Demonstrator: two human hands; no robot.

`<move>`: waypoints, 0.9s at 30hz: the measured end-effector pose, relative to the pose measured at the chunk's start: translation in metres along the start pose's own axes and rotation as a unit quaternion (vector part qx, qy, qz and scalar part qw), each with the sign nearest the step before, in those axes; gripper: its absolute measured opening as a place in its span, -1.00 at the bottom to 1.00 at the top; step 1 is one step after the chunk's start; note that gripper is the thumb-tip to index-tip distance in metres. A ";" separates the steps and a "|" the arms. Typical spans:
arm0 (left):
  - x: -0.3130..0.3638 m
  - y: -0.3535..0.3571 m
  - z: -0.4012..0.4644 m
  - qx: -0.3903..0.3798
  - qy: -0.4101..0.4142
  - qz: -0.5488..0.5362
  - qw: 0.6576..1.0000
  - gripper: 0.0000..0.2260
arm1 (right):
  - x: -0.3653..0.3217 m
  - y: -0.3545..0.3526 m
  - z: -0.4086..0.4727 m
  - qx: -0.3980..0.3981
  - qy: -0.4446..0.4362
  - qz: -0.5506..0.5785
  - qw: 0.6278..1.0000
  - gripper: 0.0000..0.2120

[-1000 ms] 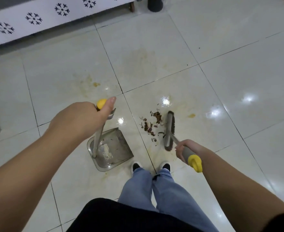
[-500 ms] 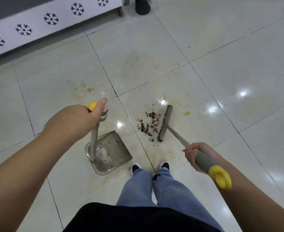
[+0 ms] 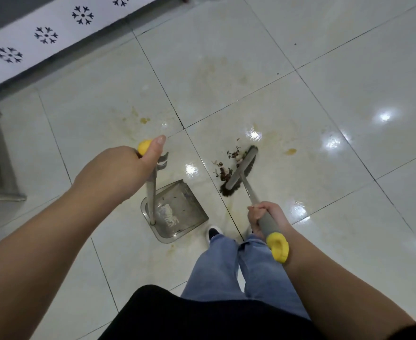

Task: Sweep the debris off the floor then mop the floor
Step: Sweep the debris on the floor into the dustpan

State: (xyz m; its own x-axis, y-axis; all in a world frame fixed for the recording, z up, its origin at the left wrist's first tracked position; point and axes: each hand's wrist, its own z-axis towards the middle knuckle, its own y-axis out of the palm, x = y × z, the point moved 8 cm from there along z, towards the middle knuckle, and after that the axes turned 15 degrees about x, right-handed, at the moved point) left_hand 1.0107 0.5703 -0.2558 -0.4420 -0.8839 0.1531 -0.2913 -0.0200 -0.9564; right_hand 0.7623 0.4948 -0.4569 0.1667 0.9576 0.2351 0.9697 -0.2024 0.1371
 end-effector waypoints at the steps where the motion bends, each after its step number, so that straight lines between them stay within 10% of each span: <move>1: 0.000 0.000 0.000 -0.003 -0.002 -0.002 1.000 -0.27 | -0.002 0.003 -0.002 0.000 -0.002 -0.001 1.000 -0.78; 12: -0.018 -0.029 0.031 0.019 0.039 0.022 0.999 -0.21 | -0.045 -0.052 -0.071 0.119 -0.058 -0.195 0.972 -0.79; 19: 0.014 -0.013 0.040 0.002 0.066 -0.002 0.998 -0.33 | -0.100 -0.011 -0.043 0.217 -0.240 -0.438 0.839 -0.82; 27: 0.033 -0.011 0.067 0.015 0.016 0.009 1.000 -0.27 | -0.114 0.025 0.016 0.237 -0.211 -0.545 0.776 -0.78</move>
State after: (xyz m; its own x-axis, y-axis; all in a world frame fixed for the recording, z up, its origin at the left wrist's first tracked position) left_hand 1.0561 0.5100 -0.2572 -0.4735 -0.8691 0.1428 -0.2573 -0.0185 -0.9662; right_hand 0.7709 0.3838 -0.4952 -0.8522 0.5089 -0.1219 0.5158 0.7777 -0.3592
